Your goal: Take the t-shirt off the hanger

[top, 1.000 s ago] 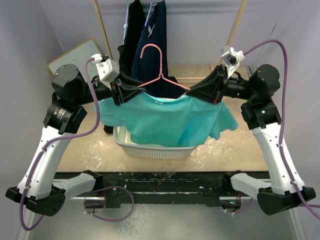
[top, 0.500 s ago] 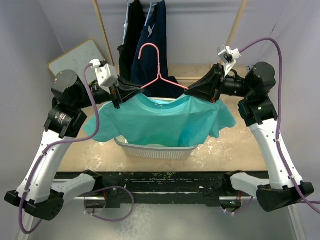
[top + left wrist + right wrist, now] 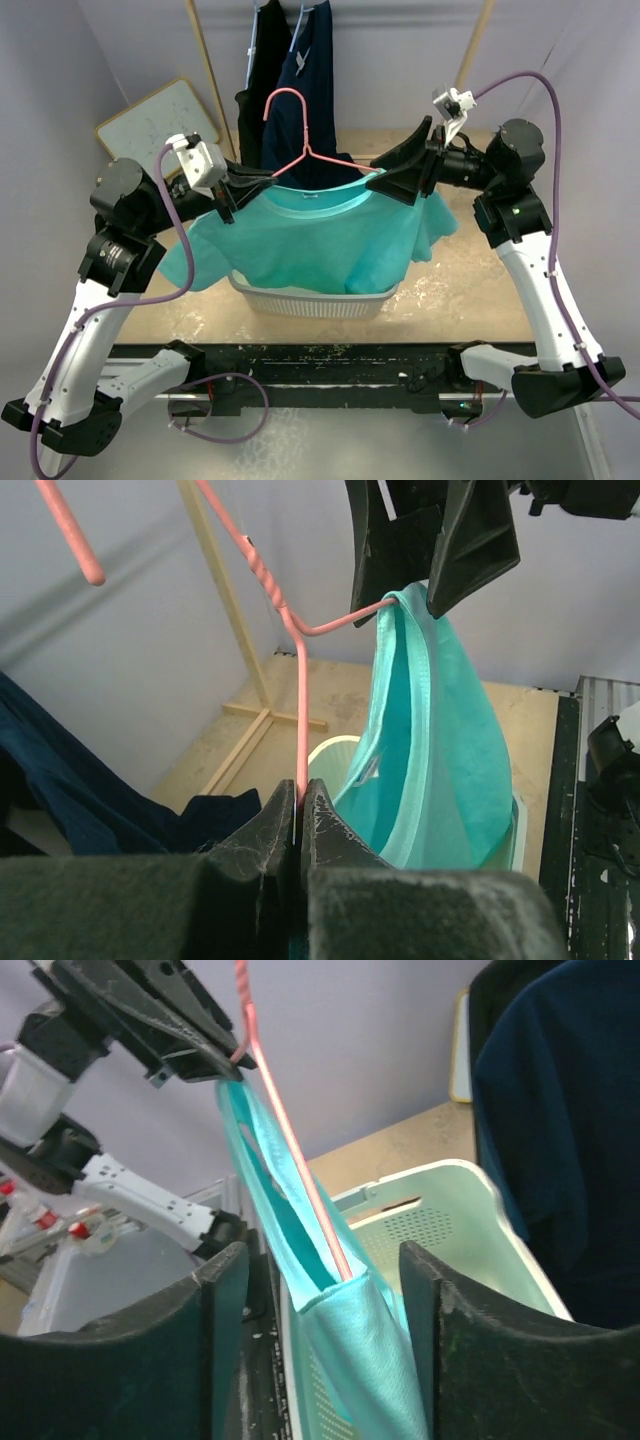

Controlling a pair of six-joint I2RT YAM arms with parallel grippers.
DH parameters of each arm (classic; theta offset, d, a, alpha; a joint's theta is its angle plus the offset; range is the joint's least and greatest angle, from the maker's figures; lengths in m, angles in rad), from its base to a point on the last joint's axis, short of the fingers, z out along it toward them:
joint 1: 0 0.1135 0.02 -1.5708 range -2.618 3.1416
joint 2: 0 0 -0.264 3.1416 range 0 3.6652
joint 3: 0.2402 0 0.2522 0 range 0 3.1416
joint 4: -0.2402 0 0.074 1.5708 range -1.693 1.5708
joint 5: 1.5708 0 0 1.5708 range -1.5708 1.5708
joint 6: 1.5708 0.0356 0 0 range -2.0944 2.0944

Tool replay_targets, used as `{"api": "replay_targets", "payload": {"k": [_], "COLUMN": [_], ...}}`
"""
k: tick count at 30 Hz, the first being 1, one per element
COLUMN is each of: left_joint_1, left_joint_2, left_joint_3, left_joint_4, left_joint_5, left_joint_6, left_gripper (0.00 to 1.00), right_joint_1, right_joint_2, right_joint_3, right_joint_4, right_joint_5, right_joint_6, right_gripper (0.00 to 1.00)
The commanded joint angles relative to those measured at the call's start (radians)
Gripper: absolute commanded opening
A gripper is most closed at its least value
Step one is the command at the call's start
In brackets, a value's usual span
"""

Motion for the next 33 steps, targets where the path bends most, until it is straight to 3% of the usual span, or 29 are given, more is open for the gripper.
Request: {"api": "replay_targets", "payload": {"k": [1, 5, 8, 18, 23, 26, 33], "left_joint_1": [0.008, 0.007, 0.007, 0.008, 0.008, 0.008, 0.008], "left_joint_2": [-0.034, -0.048, -0.055, -0.083, -0.098, -0.101, -0.104], "left_joint_3": [0.030, 0.046, 0.075, 0.103, 0.106, 0.112, 0.123], "left_joint_4": [0.030, -0.009, -0.049, -0.074, -0.090, -0.106, -0.120], "left_joint_5": [-0.082, -0.095, -0.096, -0.084, -0.092, -0.103, -0.156], "left_joint_6": [0.051, 0.082, 0.101, 0.085, 0.088, 0.095, 0.107], "left_gripper": [0.00, 0.00, 0.00, 0.00, 0.00, 0.00, 0.00], "right_joint_1": [-0.002, -0.002, -0.004, -0.004, -0.003, -0.002, -0.003], "right_joint_2": [-0.013, -0.032, -0.098, -0.189, -0.180, -0.182, -0.172], "right_joint_3": [0.075, 0.123, 0.088, -0.031, -0.042, -0.046, -0.029], "right_joint_4": [-0.098, -0.290, -0.318, -0.296, -0.297, -0.310, -0.401], "right_joint_5": [0.112, 0.373, 0.539, 0.644, 0.535, 0.466, 0.523], "right_joint_6": [-0.073, -0.204, -0.260, -0.356, -0.385, -0.400, -0.418], "right_gripper": [0.67, 0.71, 0.79, 0.86, 0.83, 0.75, 0.22]}}
